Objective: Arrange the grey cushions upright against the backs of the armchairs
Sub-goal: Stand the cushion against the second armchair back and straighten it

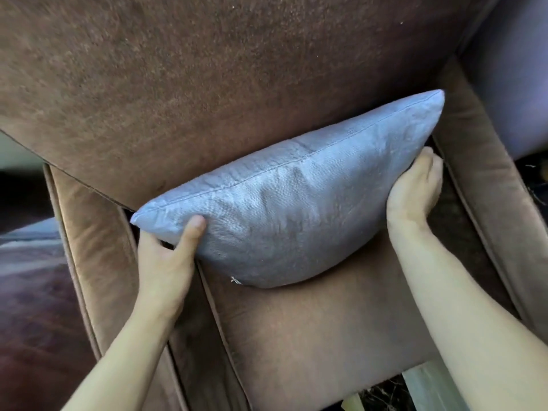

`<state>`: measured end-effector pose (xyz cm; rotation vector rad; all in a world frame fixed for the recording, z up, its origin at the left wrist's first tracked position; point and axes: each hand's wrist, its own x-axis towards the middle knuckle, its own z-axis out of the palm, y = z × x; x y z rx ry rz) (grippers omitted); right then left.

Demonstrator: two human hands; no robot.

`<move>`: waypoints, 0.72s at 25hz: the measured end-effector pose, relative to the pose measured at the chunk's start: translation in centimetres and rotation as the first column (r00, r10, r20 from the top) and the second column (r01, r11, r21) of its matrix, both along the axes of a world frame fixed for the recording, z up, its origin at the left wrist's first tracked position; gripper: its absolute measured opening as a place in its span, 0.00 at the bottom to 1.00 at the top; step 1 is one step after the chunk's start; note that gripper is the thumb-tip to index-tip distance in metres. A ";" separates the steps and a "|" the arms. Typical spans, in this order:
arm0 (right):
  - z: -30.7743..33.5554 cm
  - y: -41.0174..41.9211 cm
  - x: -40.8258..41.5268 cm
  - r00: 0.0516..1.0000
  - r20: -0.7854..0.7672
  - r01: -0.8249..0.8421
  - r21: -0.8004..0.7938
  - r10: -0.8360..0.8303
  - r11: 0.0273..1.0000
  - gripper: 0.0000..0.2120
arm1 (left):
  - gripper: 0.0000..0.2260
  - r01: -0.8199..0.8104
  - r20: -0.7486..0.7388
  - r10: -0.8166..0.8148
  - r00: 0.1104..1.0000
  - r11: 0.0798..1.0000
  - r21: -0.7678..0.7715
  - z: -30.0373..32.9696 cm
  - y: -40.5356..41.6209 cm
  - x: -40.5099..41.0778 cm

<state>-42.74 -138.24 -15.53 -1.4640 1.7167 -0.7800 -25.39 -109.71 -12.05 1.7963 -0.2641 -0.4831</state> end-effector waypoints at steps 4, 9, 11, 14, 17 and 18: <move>3.8 5.3 4.6 0.758 -0.418 -0.651 -0.531 0.501 0.542 0.21 | 0.04 -0.066 0.127 0.056 0.990 0.995 0.078 0.4 0.9 2.0; 3.0 15.2 12.2 0.439 -0.556 -0.883 -0.413 0.706 0.224 0.15 | 0.10 0.042 0.170 -0.083 0.982 0.972 0.231 1.5 1.6 3.0; 2.8 15.1 13.8 0.501 -0.510 -0.850 -0.444 0.699 0.285 0.18 | 0.11 0.068 0.166 -0.119 0.979 0.957 0.282 1.3 2.1 3.7; 2.7 11.3 12.5 0.501 -0.603 -0.859 -0.436 0.621 0.270 0.20 | 0.15 0.089 0.158 -0.140 0.977 0.952 0.294 0.3 2.7 4.6; 3.0 4.1 8.8 0.446 -0.762 -0.887 -0.304 0.470 0.349 0.22 | 0.21 0.091 0.138 -0.134 0.981 0.955 0.281 -0.7 2.9 5.1; 3.6 1.4 7.5 0.434 -0.787 -0.878 -0.261 0.439 0.401 0.23 | 0.22 0.096 0.142 -0.142 0.980 0.952 0.289 -0.7 2.8 5.1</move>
